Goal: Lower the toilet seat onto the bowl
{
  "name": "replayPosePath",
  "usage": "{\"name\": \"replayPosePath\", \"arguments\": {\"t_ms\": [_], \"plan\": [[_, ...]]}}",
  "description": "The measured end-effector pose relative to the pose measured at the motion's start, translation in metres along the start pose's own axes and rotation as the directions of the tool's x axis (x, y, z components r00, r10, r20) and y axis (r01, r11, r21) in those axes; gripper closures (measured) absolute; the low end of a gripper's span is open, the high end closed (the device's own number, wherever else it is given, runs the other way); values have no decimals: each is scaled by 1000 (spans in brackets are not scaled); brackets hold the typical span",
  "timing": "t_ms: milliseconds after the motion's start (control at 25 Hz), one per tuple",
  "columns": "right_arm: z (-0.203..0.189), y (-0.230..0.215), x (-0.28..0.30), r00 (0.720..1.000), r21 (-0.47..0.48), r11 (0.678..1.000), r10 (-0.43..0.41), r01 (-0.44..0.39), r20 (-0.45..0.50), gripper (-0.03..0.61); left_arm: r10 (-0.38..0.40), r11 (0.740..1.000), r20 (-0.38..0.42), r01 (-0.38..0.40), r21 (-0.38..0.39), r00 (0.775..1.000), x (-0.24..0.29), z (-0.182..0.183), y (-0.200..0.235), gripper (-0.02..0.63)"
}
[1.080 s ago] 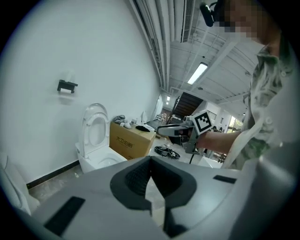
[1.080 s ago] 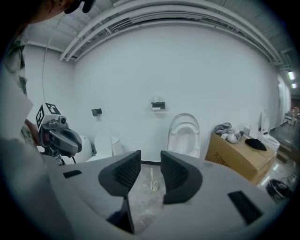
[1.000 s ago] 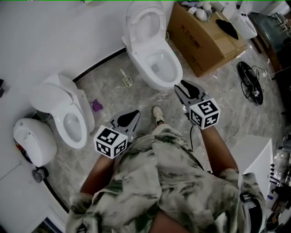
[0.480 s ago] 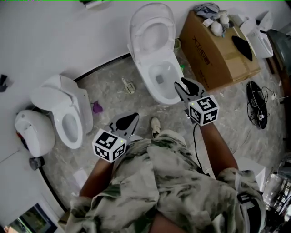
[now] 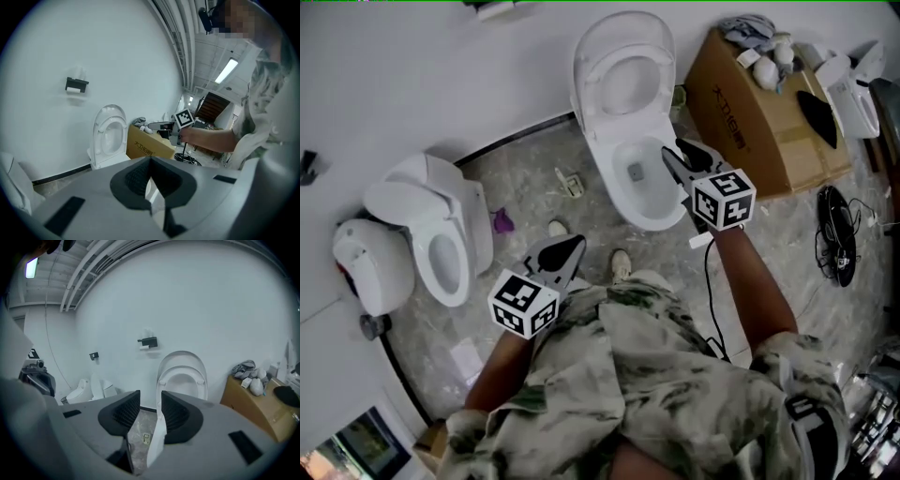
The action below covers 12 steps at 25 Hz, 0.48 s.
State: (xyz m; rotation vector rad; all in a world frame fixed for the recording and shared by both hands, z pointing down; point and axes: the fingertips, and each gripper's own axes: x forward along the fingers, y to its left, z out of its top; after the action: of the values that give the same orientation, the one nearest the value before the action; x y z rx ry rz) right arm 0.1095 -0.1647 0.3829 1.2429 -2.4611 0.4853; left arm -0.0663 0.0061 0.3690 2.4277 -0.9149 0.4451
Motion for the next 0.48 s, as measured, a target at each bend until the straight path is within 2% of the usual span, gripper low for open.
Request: {"name": "replayPosePath", "arguments": {"t_ms": [480], "plan": [[59, -34, 118, 999, 11, 999, -43, 43, -16, 405, -34, 999, -2, 34, 33, 999, 9, 41, 85, 591]]}}
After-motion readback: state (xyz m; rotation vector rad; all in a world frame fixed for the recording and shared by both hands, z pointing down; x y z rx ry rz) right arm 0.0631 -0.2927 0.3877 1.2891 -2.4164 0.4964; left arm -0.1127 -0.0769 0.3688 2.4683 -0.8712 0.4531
